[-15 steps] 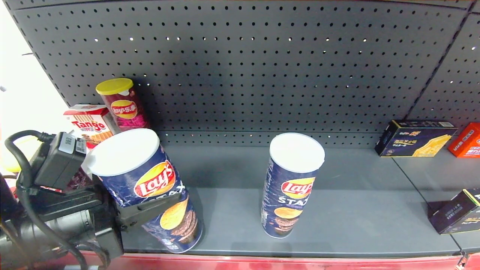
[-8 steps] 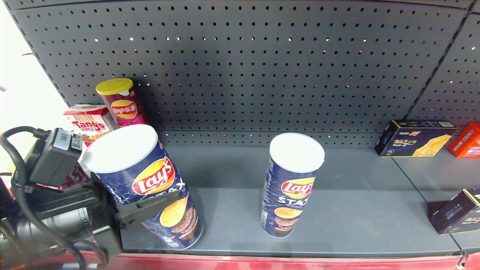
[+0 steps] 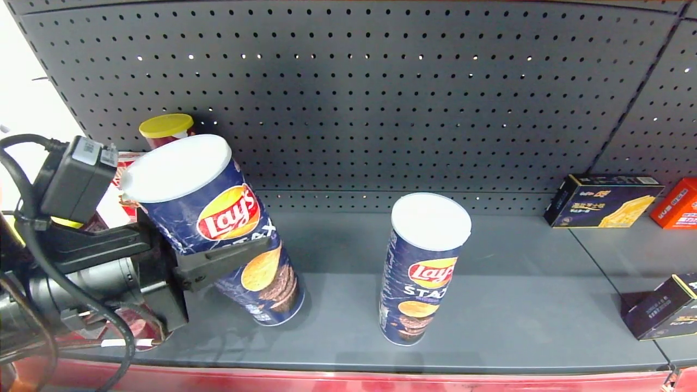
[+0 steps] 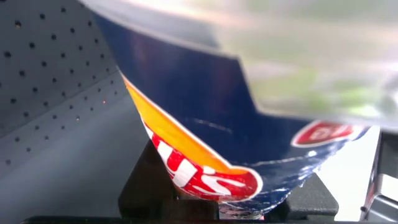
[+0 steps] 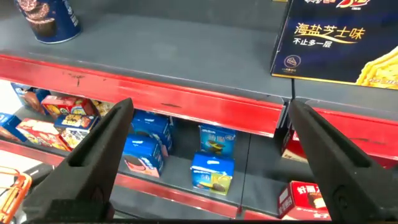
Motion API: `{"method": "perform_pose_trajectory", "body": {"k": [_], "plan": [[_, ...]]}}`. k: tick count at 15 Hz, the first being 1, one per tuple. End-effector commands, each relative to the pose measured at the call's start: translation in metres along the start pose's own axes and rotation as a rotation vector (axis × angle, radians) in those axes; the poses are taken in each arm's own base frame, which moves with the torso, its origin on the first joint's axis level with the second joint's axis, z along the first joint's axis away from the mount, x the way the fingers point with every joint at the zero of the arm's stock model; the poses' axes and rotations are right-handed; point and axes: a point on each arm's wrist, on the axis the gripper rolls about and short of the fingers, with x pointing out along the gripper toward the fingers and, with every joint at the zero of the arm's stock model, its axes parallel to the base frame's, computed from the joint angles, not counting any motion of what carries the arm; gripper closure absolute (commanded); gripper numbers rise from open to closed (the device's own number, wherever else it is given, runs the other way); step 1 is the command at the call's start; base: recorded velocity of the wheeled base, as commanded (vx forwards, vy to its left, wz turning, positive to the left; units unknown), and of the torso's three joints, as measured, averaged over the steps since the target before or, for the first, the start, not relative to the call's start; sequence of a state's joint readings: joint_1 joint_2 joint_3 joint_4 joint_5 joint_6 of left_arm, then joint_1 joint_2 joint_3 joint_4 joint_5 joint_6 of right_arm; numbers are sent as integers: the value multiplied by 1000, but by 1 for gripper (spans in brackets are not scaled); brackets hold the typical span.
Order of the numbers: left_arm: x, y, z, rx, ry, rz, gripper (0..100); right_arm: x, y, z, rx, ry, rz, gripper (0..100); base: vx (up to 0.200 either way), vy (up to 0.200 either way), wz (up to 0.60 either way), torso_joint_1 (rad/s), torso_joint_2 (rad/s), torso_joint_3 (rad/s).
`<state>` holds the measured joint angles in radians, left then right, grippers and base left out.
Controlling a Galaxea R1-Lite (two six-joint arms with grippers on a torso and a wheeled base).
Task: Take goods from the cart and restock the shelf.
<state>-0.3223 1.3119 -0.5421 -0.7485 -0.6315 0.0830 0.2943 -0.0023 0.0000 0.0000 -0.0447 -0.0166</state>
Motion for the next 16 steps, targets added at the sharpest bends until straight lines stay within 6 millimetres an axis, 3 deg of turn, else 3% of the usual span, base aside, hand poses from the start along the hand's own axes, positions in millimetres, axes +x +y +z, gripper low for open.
{"method": "perform_pose_trajectory", "body": {"k": [1, 3, 6, 9, 16], "plan": [[20, 8, 1, -6, 10, -23, 100, 0, 0, 0, 0, 2, 1, 0, 0, 0, 0, 0, 0, 0], [34, 11, 12, 14, -18, -45, 100, 0, 0, 0, 0, 2, 1, 0, 0, 0, 0, 0, 0, 0], [76, 29, 28, 42, -59, -78, 100, 0, 0, 0, 0, 2, 1, 0, 0, 0, 0, 0, 0, 0], [91, 43, 30, 23, -26, -67, 100, 0, 0, 0, 0, 2, 1, 0, 0, 0, 0, 0, 0, 0], [126, 51, 48, -28, 74, -129, 100, 0, 0, 0, 0, 2, 1, 0, 0, 0, 0, 0, 0, 0]]}}
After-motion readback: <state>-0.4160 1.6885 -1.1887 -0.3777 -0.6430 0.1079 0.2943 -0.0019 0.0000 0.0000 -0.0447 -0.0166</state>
